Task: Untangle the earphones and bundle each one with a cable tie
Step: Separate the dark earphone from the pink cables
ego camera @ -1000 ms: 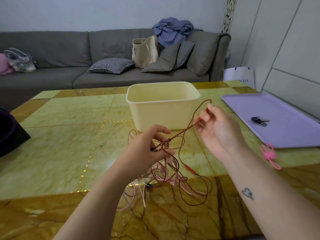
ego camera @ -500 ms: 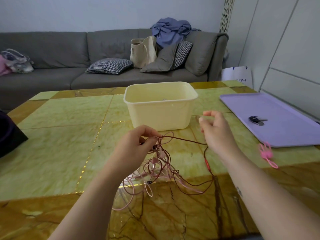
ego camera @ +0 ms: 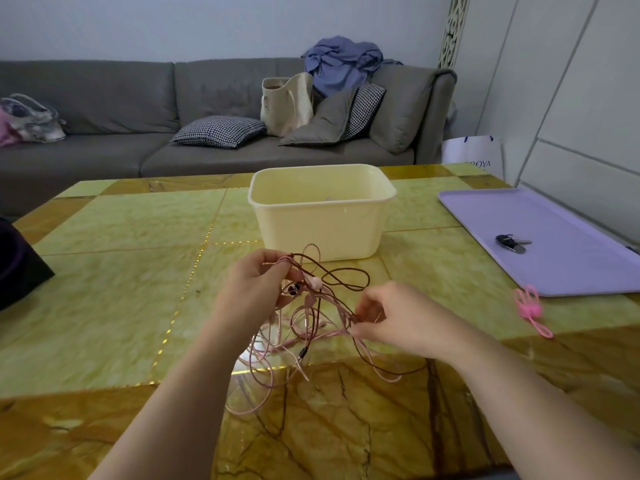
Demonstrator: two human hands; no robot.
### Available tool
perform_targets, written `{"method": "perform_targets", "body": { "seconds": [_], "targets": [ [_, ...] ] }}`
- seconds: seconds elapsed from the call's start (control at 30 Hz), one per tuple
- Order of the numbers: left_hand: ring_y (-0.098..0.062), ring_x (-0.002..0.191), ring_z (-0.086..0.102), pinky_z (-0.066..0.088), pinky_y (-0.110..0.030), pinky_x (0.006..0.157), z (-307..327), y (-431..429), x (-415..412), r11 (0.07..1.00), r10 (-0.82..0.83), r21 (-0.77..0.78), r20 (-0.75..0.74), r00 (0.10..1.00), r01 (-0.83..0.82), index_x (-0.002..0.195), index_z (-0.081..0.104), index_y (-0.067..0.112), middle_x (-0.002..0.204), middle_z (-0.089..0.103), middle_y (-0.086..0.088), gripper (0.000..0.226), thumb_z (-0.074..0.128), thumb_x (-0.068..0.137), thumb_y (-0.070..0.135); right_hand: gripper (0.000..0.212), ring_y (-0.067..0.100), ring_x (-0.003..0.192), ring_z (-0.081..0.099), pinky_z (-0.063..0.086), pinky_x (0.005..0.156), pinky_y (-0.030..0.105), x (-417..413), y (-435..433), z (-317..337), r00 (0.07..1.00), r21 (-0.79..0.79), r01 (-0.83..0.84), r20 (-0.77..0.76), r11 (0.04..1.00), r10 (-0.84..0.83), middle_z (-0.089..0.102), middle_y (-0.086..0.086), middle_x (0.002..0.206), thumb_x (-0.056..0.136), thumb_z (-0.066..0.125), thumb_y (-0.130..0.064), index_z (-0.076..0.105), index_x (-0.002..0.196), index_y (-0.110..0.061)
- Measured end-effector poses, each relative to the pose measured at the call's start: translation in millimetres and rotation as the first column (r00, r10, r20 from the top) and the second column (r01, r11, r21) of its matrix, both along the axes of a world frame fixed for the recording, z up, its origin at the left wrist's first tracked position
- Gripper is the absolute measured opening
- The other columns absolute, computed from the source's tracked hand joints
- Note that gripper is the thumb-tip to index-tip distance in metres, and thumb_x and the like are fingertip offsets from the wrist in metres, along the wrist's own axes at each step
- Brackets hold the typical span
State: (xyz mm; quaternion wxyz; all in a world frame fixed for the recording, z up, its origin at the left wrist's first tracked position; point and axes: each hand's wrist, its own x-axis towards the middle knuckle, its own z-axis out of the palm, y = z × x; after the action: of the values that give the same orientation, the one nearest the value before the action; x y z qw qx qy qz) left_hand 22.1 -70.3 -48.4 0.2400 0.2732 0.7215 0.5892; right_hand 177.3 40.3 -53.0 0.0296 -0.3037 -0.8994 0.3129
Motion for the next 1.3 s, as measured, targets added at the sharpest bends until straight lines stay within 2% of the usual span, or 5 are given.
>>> {"method": "perform_targets", "body": {
  "seconds": [0.37,0.5,0.73,0.97,1.3],
  "targets": [
    [-0.005,0.059,0.05,0.037,-0.025,0.055,-3.8,-7.2,-17.1,0.989,0.093,-0.084,-0.29,0.953,-0.122,0.102,0.06,0.026,0.099,0.061,0.01,0.023,0.056,0.088,0.009,0.025,0.017,0.047,0.039,0.042,0.054,0.023,3.1,10.7,14.8,0.744,-0.246,0.183,-0.598,0.952,-0.298,0.042,-0.003,0.049,0.098,0.047,-0.025,0.066,0.083,-0.02],
    [-0.001,0.035,0.039,0.034,-0.017,0.043,-2.3,-7.7,-10.1,0.977,-0.075,-0.213,-0.366,0.928,-0.005,0.104,0.06,0.031,0.107,0.059,0.009,0.035,0.05,0.085,0.003,0.03,0.023,0.084,0.064,0.05,0.072,0.036,-6.6,4.7,11.3,0.668,-0.765,-0.175,-0.555,0.62,-0.495,0.069,0.012,0.092,0.101,0.031,-0.012,0.047,0.076,-0.011],
    [-0.016,0.121,0.029,0.021,-0.043,0.11,-16.5,-4.5,5.9,0.833,-0.427,-0.549,-0.557,0.712,0.07,0.109,0.061,0.046,0.119,0.04,0.017,0.026,0.058,0.083,0.048,0.03,0.036,0.083,0.068,0.056,0.073,0.041,-12.8,-0.2,11.0,0.736,-0.814,-0.342,-0.542,0.468,-0.405,0.068,0.024,0.1,0.104,0.024,-0.019,0.039,0.079,-0.012],
    [-0.012,0.056,0.06,0.042,-0.023,0.052,1.6,1.1,15.9,0.991,-0.134,-0.04,-0.437,0.89,0.129,0.075,0.06,0.024,0.066,0.065,-0.004,0.018,0.055,0.093,0.025,0.018,0.014,0.058,0.053,0.045,0.054,0.023,-7.6,8.9,16.9,0.632,-0.703,-0.263,-0.643,0.661,-0.433,0.067,0.01,0.081,0.093,0.048,-0.028,0.049,0.087,-0.011],
    [-0.012,0.051,0.045,0.035,-0.02,0.047,13.9,-1.5,20.8,0.963,-0.259,0.021,-0.22,0.941,0.27,0.081,0.069,0.016,0.055,0.056,0.005,0.018,0.057,0.091,0.026,0.006,0.011,0.071,0.067,0.057,0.075,0.03,-16.0,-7.7,12.4,0.853,-0.253,-0.047,-0.514,0.966,-0.093,0.073,-0.004,0.079,0.083,0.071,-0.023,0.071,0.088,-0.019]
  ]
}}
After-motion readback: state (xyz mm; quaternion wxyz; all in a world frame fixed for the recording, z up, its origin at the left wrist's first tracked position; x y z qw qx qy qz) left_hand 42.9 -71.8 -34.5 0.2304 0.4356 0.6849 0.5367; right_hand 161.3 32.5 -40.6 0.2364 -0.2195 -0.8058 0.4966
